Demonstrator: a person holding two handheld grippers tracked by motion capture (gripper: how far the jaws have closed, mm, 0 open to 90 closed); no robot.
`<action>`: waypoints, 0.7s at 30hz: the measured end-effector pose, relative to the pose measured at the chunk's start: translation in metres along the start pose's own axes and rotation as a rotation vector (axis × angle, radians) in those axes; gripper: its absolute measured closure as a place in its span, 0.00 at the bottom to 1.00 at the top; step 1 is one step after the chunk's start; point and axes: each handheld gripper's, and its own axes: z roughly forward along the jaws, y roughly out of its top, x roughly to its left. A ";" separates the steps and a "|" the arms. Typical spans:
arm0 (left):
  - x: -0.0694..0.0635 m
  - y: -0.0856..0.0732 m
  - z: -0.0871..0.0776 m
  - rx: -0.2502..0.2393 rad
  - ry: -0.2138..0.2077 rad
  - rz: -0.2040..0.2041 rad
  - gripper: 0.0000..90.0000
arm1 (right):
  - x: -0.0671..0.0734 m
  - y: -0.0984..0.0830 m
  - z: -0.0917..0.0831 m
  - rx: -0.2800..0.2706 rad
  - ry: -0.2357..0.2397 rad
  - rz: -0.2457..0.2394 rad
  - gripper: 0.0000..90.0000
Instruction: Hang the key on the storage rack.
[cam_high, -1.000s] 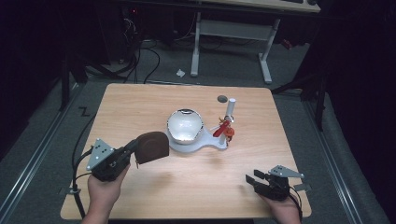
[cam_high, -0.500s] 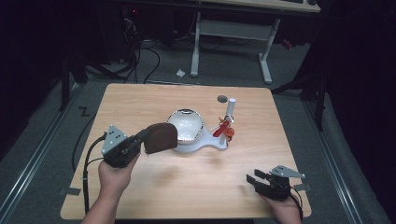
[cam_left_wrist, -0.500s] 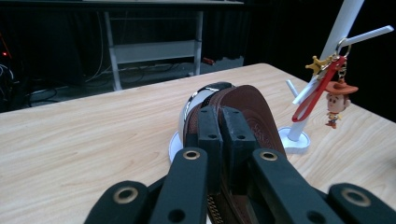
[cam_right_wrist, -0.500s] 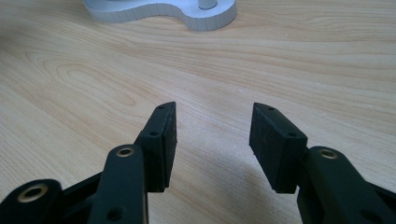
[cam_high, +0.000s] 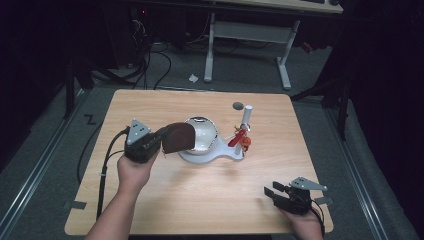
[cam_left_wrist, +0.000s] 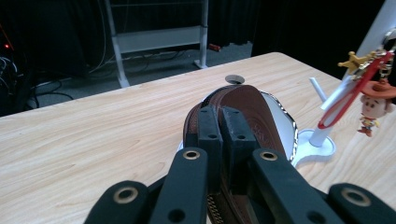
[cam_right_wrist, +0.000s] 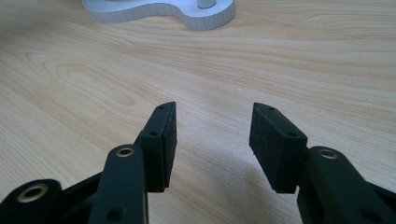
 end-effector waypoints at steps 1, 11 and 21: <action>0.000 0.001 0.002 0.005 0.003 0.003 0.97 | 0.000 0.000 0.000 -0.001 0.000 -0.002 0.57; -0.002 0.007 0.021 0.043 0.012 0.013 0.97 | -0.002 -0.001 -0.001 -0.005 0.002 -0.001 0.57; -0.006 0.012 0.031 0.089 0.012 0.025 0.97 | -0.001 0.000 -0.001 -0.002 0.004 -0.007 0.57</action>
